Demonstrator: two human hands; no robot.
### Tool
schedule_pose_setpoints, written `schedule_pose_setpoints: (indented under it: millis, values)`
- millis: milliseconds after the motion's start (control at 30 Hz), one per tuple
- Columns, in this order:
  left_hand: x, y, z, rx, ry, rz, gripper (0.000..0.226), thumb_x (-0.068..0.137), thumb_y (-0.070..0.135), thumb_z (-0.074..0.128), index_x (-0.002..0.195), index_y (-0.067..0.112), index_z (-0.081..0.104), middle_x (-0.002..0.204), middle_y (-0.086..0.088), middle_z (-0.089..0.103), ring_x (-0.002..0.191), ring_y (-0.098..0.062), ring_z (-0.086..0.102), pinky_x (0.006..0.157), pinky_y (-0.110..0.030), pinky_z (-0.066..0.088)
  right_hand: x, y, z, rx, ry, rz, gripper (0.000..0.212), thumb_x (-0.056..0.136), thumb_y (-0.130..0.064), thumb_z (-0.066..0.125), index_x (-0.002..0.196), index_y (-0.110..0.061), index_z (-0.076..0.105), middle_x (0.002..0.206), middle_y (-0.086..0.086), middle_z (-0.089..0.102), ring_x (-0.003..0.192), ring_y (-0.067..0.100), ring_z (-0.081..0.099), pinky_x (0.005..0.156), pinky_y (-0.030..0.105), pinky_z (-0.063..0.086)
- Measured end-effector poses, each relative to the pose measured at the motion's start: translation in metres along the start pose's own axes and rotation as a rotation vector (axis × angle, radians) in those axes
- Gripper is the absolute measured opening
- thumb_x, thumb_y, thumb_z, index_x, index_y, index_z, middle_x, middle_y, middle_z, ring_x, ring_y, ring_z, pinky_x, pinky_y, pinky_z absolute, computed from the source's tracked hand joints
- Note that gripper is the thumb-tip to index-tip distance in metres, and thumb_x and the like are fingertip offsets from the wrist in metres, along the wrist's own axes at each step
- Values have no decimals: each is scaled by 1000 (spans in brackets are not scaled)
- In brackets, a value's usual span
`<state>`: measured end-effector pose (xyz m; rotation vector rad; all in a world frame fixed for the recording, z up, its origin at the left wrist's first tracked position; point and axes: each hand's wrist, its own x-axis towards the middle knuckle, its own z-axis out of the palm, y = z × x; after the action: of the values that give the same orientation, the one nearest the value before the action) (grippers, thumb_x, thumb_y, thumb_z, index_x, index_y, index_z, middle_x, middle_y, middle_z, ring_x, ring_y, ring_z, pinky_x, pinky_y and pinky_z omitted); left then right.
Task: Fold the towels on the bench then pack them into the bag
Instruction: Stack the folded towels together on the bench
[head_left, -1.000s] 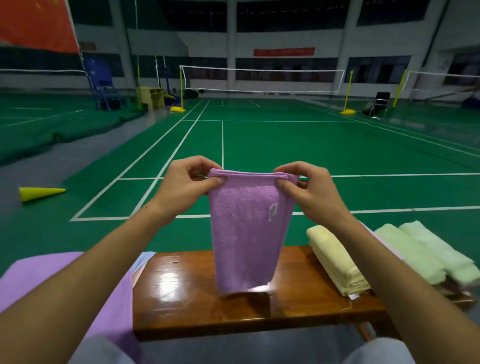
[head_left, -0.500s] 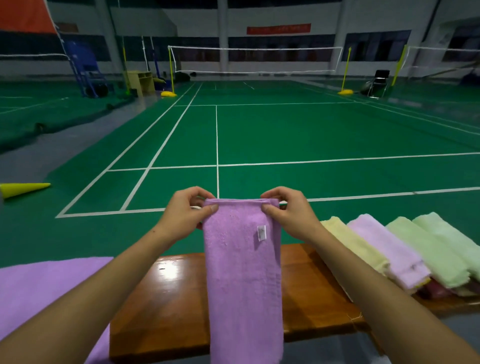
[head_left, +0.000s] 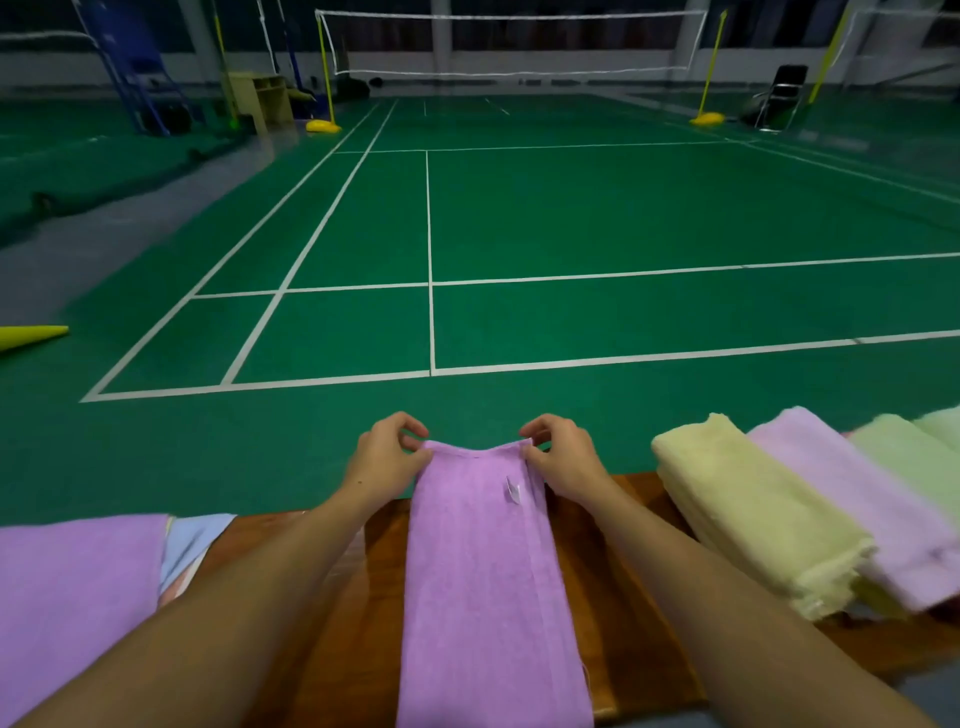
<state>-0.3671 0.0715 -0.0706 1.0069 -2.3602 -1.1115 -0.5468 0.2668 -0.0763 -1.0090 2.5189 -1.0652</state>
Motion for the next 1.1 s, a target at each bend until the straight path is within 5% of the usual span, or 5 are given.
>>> schedule_pose_setpoints:
  millis: [233, 400, 567, 833, 1100]
  values:
    - [-43, 20, -22, 31, 24, 125, 19, 86, 13, 75, 92, 30, 68, 87, 12, 73, 69, -9, 68, 68, -37, 60, -43, -8, -29, -11, 43, -71, 16, 95, -12, 69, 109, -18, 73, 104, -6, 72, 96, 10, 67, 89, 26, 54]
    - [-129, 29, -31, -37, -179, 253, 22, 88, 5, 75, 91, 26, 69, 85, 2, 75, 64, -17, 73, 56, -26, 54, -127, -15, -31, 90, -60, -181, 14, 94, -13, 71, 102, -24, 73, 97, -13, 73, 85, 2, 69, 76, 17, 54]
    - [-196, -7, -27, 154, -460, 472, 14, 86, 24, 78, 98, 30, 76, 96, 19, 75, 86, -9, 69, 78, -32, 57, -199, -3, -21, 39, -330, -310, 15, 95, -20, 74, 110, -22, 76, 111, -12, 74, 103, 2, 67, 94, 20, 54]
    - [-222, -34, -40, 475, -403, 775, 41, 84, 63, 72, 115, 38, 69, 135, 22, 61, 121, -1, 54, 101, -28, 49, -227, 11, -23, -68, -426, -417, 15, 97, -38, 69, 111, -36, 74, 139, -23, 54, 135, -4, 44, 115, 31, 41]
    - [-230, -39, -36, 660, -313, 996, 42, 87, 43, 68, 127, 32, 59, 140, 5, 58, 122, -17, 59, 93, -32, 53, -228, 11, -20, -39, -413, -361, 13, 96, -39, 71, 108, -37, 75, 139, -26, 55, 136, -6, 41, 117, 32, 40]
